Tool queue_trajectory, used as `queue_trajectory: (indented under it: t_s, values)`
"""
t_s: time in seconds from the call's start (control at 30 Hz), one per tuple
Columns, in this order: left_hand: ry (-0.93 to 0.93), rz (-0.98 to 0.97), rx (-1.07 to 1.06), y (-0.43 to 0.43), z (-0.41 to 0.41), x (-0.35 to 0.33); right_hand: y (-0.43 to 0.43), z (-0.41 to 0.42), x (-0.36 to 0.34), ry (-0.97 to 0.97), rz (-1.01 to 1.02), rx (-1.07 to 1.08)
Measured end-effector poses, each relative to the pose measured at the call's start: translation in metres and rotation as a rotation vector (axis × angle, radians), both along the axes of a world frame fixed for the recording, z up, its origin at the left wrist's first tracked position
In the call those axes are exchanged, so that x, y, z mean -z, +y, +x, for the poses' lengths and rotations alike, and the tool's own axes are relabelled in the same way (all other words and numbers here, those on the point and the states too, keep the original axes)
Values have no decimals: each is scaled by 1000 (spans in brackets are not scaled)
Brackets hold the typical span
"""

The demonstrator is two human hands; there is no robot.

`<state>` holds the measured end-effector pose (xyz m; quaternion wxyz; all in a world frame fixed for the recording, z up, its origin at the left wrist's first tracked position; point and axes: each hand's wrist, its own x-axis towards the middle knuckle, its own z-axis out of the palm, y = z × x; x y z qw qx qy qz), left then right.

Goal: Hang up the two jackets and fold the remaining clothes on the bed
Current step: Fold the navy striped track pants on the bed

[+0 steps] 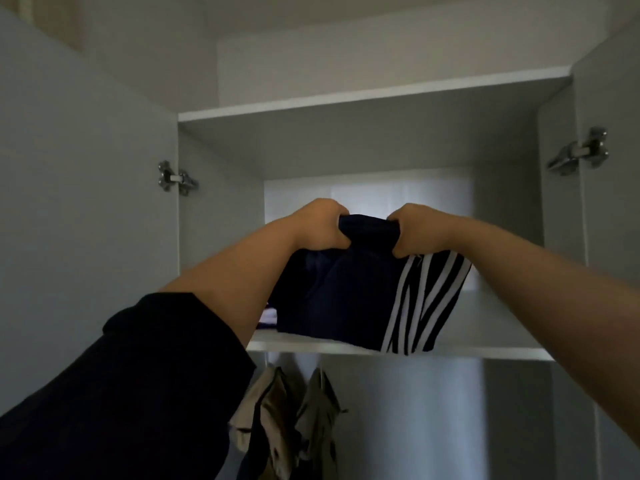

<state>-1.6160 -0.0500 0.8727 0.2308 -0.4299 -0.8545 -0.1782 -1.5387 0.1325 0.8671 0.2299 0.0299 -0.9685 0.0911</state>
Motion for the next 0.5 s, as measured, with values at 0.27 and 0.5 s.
queue_trajectory:
  t_s: [0.27, 0.5]
  values:
    - [47, 54, 44, 53, -115, -28, 41, -102, -32, 132, 113, 110]
    - [324, 33, -65, 109, -213, -25, 101, -210, -24, 413, 494, 180]
